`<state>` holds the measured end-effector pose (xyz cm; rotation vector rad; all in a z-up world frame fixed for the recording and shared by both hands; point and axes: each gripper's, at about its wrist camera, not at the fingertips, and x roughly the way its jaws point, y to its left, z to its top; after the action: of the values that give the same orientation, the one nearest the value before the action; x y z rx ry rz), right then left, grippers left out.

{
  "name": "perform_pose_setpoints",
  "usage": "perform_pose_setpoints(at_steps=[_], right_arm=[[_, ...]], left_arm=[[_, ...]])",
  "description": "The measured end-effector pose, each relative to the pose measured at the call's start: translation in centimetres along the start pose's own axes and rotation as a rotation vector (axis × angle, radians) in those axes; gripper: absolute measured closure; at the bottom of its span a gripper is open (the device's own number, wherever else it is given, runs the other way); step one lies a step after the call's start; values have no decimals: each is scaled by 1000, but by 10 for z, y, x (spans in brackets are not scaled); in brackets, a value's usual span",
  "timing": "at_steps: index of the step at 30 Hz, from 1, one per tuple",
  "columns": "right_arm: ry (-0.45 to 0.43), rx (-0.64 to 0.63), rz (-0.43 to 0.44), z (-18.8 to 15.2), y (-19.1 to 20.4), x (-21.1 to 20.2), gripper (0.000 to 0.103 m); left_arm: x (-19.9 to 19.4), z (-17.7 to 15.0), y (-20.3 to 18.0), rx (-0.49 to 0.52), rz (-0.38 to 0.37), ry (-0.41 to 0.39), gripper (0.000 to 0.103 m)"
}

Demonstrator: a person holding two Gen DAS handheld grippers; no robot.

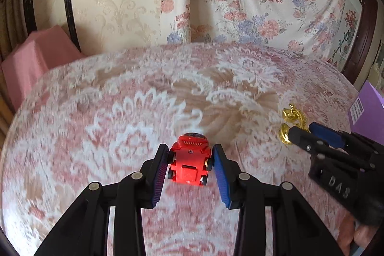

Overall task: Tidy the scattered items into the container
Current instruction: 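Lift the toy truck and gold ornament off the bed cover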

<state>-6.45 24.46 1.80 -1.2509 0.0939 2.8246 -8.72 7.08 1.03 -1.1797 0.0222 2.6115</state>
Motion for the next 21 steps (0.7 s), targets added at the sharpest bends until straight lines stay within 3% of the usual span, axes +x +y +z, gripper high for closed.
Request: perform_pose_setpoints(at_steps=[11, 21], right_arm=[[51, 41, 23, -40, -21, -4, 60], [61, 40, 34, -49, -27, -2, 59]], left_arm=[[-16, -45, 9, -11, -23, 39, 65], [-12, -55, 15, -43, -51, 31, 64]])
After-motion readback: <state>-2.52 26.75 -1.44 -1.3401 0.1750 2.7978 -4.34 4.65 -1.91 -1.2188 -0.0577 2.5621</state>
